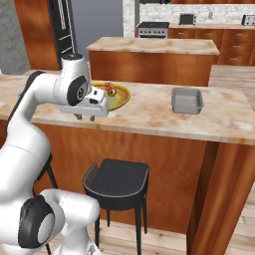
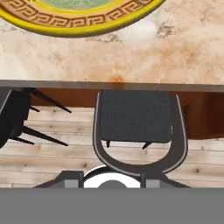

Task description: Place one cooked food and one vegetable from the large plate to each tupperware container.

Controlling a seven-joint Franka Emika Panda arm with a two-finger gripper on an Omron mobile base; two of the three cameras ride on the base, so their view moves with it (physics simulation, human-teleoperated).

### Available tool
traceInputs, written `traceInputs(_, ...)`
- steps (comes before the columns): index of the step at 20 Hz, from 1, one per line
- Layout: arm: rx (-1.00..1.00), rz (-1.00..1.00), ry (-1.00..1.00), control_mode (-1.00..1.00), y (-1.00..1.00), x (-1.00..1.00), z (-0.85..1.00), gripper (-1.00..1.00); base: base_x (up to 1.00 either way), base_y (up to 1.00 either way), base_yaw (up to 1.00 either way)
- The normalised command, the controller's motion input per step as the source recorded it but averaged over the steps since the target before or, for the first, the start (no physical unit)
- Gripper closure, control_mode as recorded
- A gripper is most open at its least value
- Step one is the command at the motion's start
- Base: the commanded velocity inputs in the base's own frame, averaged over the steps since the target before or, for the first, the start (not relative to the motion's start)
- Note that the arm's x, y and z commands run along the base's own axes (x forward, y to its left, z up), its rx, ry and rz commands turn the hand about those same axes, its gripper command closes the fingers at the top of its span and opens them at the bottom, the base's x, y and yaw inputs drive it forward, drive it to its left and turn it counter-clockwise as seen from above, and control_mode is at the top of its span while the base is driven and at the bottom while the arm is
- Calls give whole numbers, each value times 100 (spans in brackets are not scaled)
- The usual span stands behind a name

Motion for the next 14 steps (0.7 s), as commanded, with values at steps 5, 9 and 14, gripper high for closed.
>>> traceInputs(5, 1, 0, -1, -100, 0, 0, 14, -100, 0, 0, 0)
traceInputs(9, 5, 0, -4, -100, 4, 1, 55, -100, 0, 0, 0)
traceInputs(14, 3, -1, -3, -100, 33, 11, 60, -100, 0, 0, 0)
